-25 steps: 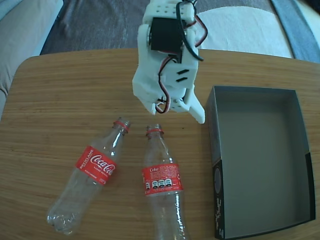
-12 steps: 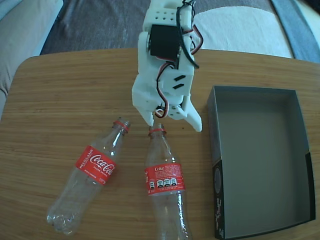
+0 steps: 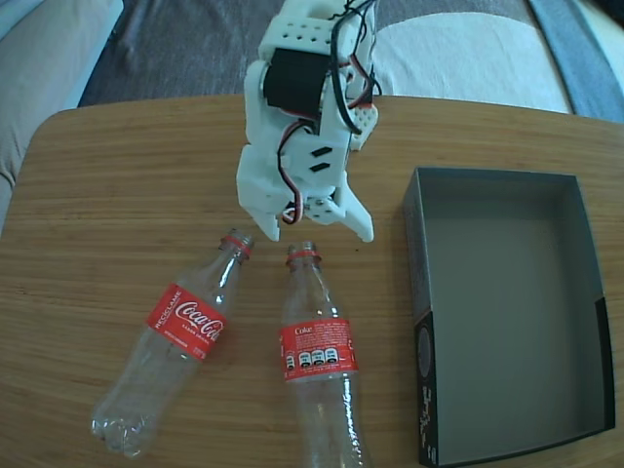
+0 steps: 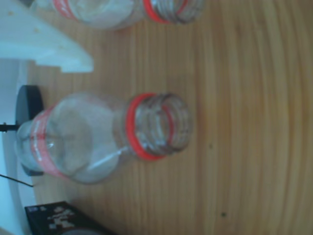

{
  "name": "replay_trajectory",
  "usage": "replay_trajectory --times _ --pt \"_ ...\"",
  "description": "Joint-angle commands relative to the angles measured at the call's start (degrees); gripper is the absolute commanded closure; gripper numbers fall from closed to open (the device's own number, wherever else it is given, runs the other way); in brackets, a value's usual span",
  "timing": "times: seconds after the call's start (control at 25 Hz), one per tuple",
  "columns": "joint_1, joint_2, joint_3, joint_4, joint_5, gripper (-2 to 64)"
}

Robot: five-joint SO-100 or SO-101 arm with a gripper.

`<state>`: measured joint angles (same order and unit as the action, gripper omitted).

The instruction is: Grasp the bottles and put them in the box.

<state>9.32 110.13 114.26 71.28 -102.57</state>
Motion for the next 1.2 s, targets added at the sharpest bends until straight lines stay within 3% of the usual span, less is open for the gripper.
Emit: replay_trajectory --times 0.0,0.4,0.64,0.92,1.16 --pt "-0.09 2.2 -0.88 -0.97 -0.62 9.4" --pt "-0.79 2.11 7.47 -17.05 -0.79 9.4" --pt "1.85 2.11 10.02 -18.28 -8.35 10.1" --pt "2.29 2.11 10.55 -18.63 -12.22 10.1" --pt "1.41 1.93 14.06 -25.05 -12.48 10.1"
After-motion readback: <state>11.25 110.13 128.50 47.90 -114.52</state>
